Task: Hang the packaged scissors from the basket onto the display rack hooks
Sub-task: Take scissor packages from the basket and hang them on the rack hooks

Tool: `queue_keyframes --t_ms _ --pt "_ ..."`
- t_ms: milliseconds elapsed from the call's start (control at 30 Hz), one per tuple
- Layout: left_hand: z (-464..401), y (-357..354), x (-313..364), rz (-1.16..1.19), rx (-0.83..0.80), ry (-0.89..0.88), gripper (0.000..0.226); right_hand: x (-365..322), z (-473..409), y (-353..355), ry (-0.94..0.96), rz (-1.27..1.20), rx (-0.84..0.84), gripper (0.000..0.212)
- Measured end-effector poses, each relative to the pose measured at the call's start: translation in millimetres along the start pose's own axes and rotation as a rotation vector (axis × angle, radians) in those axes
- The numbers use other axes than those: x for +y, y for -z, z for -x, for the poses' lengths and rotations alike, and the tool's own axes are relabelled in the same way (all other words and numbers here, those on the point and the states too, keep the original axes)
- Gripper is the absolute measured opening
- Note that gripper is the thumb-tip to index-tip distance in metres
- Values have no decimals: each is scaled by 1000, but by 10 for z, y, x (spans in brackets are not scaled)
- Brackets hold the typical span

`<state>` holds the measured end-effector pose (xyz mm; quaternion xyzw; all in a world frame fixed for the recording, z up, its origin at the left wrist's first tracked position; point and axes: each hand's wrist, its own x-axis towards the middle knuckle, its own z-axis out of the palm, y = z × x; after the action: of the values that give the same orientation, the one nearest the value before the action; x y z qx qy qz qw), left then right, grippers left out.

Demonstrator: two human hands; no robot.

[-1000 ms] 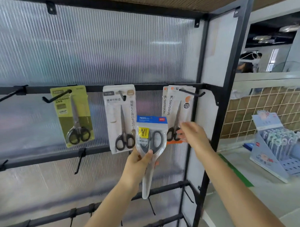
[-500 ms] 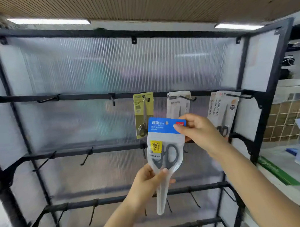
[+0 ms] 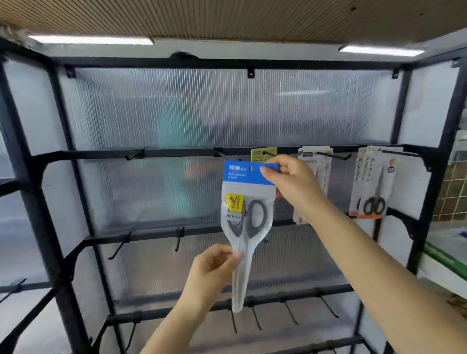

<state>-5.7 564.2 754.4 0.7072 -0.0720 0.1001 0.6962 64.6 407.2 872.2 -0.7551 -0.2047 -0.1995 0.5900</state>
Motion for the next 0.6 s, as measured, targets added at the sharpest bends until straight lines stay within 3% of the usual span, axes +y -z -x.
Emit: queue_keyframes --t_ms 133,600 --pt "-159 -81 -8 12 35 -27 10 31 -182 -39 46 73 25 5" --pt "-588 -16 -245 -67 157 -4 10 302 -612 -260 124 160 -4 9"
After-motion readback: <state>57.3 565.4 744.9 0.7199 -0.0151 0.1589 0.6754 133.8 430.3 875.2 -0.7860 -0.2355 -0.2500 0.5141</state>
